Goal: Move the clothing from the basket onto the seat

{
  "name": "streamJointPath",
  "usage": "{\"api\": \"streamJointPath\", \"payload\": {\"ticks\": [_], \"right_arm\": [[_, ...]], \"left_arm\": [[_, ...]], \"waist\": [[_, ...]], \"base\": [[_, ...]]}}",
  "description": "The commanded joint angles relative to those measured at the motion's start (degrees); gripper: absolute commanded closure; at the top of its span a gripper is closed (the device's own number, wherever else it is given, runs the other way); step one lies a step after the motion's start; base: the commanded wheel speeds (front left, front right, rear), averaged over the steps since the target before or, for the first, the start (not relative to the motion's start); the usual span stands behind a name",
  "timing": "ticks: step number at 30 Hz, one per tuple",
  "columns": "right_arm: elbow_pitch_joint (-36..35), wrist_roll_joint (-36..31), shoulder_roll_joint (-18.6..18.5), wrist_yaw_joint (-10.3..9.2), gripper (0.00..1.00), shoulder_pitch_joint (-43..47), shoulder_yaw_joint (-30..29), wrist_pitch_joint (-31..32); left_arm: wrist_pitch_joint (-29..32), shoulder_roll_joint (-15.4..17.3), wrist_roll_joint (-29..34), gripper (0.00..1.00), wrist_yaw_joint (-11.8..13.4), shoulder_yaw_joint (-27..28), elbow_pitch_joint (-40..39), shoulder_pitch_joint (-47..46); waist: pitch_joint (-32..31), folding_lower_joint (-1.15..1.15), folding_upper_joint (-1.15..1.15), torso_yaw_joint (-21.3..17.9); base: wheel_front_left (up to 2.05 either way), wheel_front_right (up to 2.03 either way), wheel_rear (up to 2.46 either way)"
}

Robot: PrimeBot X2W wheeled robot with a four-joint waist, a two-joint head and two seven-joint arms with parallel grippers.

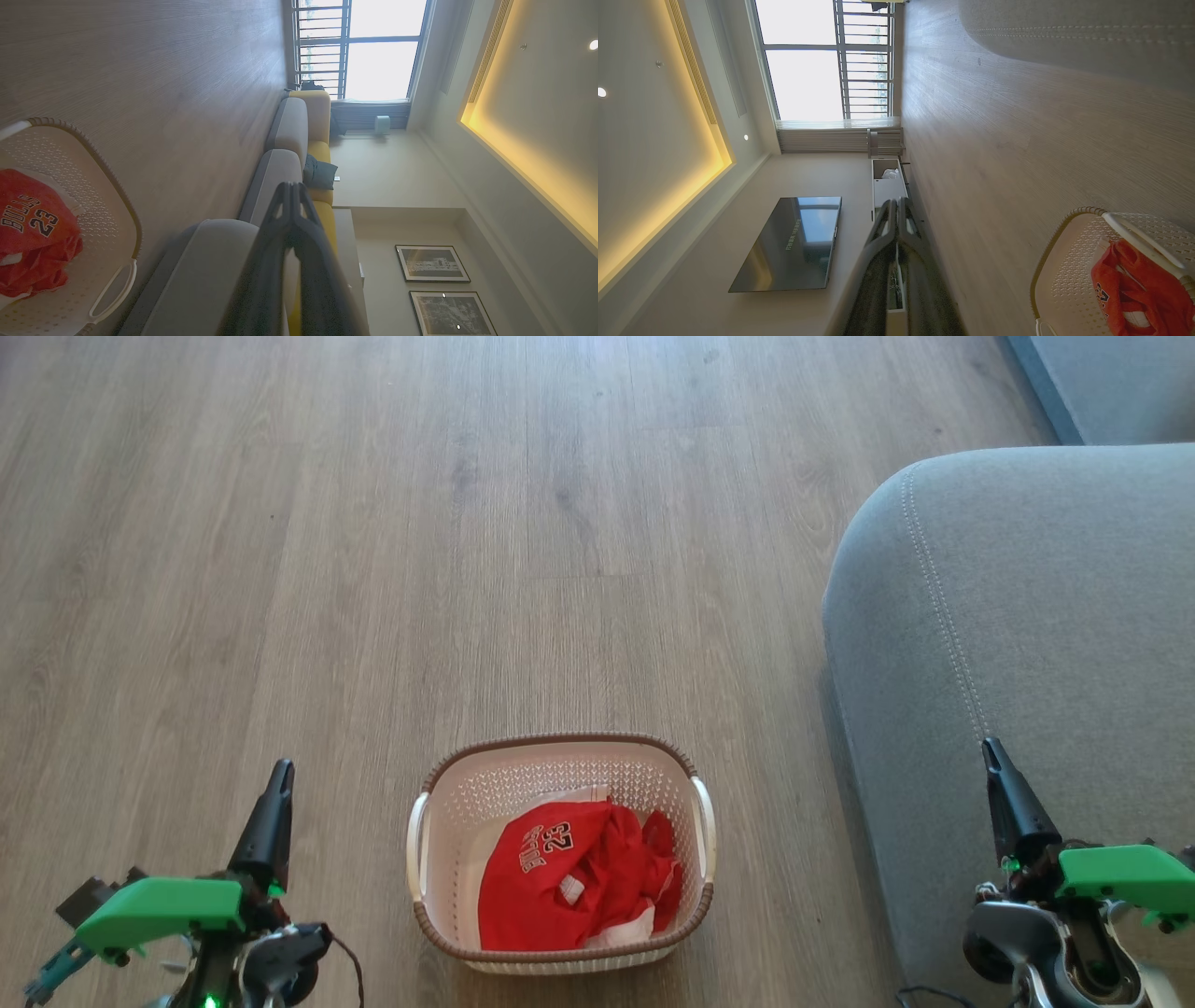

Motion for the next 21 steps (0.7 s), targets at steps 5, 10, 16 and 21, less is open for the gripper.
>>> {"api": "streamJointPath", "payload": {"ticks": [5,10,16,21], "right_arm": [[-2.2,-0.5,-0.2,0.05,1.00,-3.0,1.0,0.3],[-2.2,-0.5,-0.2,0.05,1.00,-3.0,1.0,0.3],[-2.2,-0.5,-0.2,0.05,1.00,-3.0,1.0,0.3],[-2.2,-0.5,-0.2,0.05,1.00,-3.0,1.0,0.3]], "left_arm": [[0.4,0.5,0.1,1.00,-0.5,1.8,-1.9,-2.7],[0.4,0.5,0.1,1.00,-0.5,1.8,-1.9,-2.7],[0.4,0.5,0.1,1.00,-0.5,1.8,-1.9,-2.7],[0.4,0.5,0.1,1.00,-0.5,1.8,-1.9,-2.7]], "waist": [[0.0,0.00,0.00,0.0],[0.0,0.00,0.00,0.0],[0.0,0.00,0.00,0.0],[0.0,0.00,0.00,0.0]], "base": [[0.00,0.00,0.00],[0.00,0.00,0.00],[0.00,0.00,0.00],[0.00,0.00,0.00]]}}
